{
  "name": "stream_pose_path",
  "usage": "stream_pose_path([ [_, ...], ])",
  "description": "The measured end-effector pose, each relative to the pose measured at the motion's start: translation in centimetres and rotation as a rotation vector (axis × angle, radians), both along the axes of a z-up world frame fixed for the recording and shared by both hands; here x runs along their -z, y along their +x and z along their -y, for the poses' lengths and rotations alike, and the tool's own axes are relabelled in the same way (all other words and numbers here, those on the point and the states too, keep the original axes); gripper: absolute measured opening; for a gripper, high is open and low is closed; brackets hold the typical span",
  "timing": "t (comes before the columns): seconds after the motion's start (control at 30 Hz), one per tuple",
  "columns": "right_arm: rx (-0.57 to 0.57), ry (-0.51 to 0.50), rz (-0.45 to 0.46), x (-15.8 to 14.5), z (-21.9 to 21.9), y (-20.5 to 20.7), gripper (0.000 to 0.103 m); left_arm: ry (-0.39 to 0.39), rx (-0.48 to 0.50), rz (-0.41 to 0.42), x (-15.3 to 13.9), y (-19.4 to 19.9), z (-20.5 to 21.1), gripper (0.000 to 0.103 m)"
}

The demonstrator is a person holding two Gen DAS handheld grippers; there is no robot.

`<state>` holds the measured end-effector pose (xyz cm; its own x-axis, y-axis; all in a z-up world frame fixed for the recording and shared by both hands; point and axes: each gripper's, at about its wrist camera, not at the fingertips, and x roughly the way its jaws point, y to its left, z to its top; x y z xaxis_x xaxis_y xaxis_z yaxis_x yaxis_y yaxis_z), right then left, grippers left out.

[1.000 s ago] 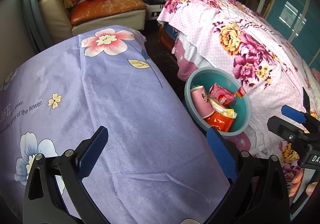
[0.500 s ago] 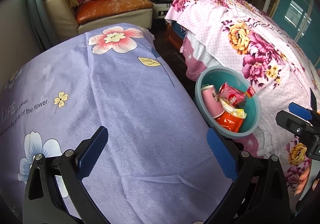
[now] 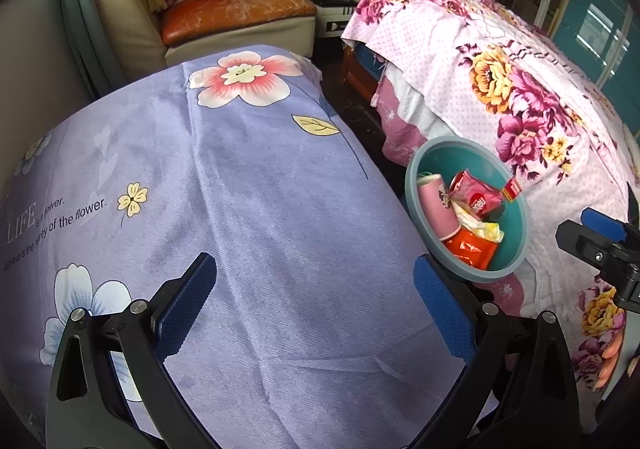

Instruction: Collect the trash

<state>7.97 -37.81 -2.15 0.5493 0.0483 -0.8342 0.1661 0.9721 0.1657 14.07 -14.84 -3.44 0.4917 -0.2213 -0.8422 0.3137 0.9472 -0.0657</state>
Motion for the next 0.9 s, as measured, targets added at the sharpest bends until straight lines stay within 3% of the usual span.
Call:
stream_pose_path([
  [0.9, -0.01, -0.016, -0.012, -0.39, -0.52, 0.97, 0.096, 0.001, -0.007, -0.001, -0.03, 0.43, -0.67, 0.099],
])
